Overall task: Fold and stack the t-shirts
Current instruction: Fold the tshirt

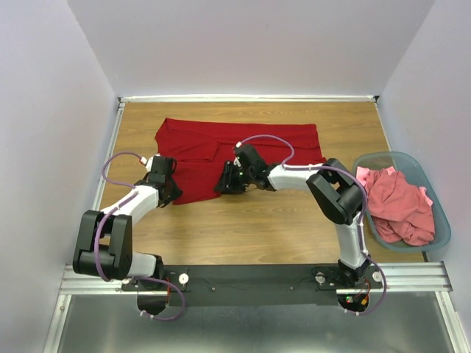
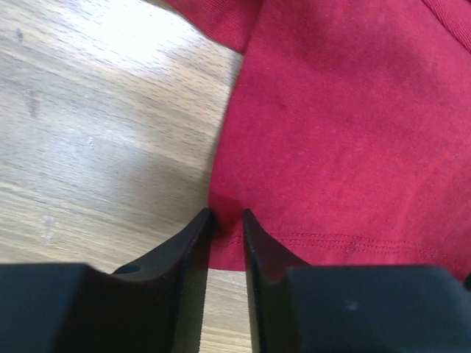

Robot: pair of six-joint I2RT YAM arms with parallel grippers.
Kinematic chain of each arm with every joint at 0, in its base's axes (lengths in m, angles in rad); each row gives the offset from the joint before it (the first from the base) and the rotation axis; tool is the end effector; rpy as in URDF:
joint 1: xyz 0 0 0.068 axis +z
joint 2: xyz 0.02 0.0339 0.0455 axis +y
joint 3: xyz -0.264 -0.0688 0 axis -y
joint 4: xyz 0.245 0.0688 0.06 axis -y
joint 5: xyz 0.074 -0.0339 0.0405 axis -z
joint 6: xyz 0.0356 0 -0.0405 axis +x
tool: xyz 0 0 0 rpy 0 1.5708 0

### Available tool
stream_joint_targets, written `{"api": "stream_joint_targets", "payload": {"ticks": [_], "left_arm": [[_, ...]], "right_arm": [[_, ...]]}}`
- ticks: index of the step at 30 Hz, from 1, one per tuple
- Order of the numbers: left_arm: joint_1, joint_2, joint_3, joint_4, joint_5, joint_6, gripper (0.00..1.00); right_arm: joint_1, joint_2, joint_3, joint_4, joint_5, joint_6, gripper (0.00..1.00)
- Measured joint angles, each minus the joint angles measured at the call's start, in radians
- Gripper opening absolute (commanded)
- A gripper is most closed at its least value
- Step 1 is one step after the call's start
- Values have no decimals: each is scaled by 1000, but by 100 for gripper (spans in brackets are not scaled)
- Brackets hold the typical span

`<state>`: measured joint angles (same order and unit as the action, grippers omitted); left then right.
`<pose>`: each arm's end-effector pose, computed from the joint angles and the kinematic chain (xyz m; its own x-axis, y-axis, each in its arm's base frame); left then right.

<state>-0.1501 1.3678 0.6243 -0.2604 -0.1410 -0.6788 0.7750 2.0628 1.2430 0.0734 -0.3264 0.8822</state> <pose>0.2444 -0.0319 0.1583 -0.6953 -0.5235 -0.4924 -0.4665 0.8499 -0.2449 0.3027 0.3124 0.1349 -0.9499 0.0934 -0.2984 -0.1535 0.6922 0.7052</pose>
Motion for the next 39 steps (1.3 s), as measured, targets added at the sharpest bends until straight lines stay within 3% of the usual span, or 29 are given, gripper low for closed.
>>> {"api": "stream_joint_targets", "payload": {"ticks": [2, 5, 8, 10, 15, 22, 29, 39], "left_arm": [[-3, 0, 0, 1, 2, 1, 17], [-4, 2, -3, 2, 3, -1, 0], [-6, 2, -3, 3, 7, -1, 0], [-6, 1, -3, 3, 8, -1, 0], [-8, 1, 18, -28, 11, 1, 0], [0, 29, 212, -71, 11, 22, 0], [20, 199, 424, -58, 25, 47, 0], [45, 355, 602, -43, 63, 77, 0]], "right_arm": [[8, 6, 1, 7, -2, 7, 41], [13, 12, 1, 7, -2, 11, 22], [16, 13, 1, 6, -2, 10, 6], [16, 13, 4, 6, -1, 7, 1], [15, 13, 34, -4, -1, -10, 1], [-18, 13, 131, -29, 0, -43, 1], [-115, 40, 245, -67, -1, -73, 1], [-194, 184, 451, -124, -5, -123, 1]]}}
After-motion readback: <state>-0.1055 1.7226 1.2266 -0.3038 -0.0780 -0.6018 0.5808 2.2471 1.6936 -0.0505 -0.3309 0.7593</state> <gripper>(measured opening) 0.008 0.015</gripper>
